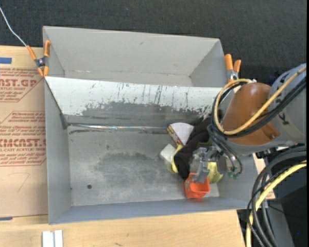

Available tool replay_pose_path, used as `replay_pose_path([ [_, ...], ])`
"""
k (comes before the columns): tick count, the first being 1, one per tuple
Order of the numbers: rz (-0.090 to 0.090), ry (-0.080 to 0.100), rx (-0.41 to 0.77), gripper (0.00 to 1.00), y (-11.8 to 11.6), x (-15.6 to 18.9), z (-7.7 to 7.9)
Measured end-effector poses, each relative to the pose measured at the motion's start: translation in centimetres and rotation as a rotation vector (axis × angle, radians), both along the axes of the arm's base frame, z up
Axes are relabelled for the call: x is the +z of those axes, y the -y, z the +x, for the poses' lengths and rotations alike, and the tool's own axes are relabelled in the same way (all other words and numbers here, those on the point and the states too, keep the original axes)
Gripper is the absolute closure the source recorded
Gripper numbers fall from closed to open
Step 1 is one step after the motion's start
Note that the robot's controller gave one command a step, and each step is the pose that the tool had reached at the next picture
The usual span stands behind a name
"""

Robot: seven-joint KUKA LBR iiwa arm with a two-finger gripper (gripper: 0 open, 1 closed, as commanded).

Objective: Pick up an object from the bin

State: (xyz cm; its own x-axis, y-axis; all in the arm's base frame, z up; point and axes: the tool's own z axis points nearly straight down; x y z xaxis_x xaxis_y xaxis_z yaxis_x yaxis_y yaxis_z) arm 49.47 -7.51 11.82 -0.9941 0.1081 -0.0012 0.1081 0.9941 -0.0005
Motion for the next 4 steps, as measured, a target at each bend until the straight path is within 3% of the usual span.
replay_pose_path([
  [2, 0.0, 0.0, 0.0, 1.0, 0.0, 0.0, 0.0],
  [3, 0.0, -0.001, 0.335, 1.0, -0.3, 1.9, -0.3],
  [4, 0.0, -0.001, 0.335, 1.0, -0.3, 1.9, -0.3],
])
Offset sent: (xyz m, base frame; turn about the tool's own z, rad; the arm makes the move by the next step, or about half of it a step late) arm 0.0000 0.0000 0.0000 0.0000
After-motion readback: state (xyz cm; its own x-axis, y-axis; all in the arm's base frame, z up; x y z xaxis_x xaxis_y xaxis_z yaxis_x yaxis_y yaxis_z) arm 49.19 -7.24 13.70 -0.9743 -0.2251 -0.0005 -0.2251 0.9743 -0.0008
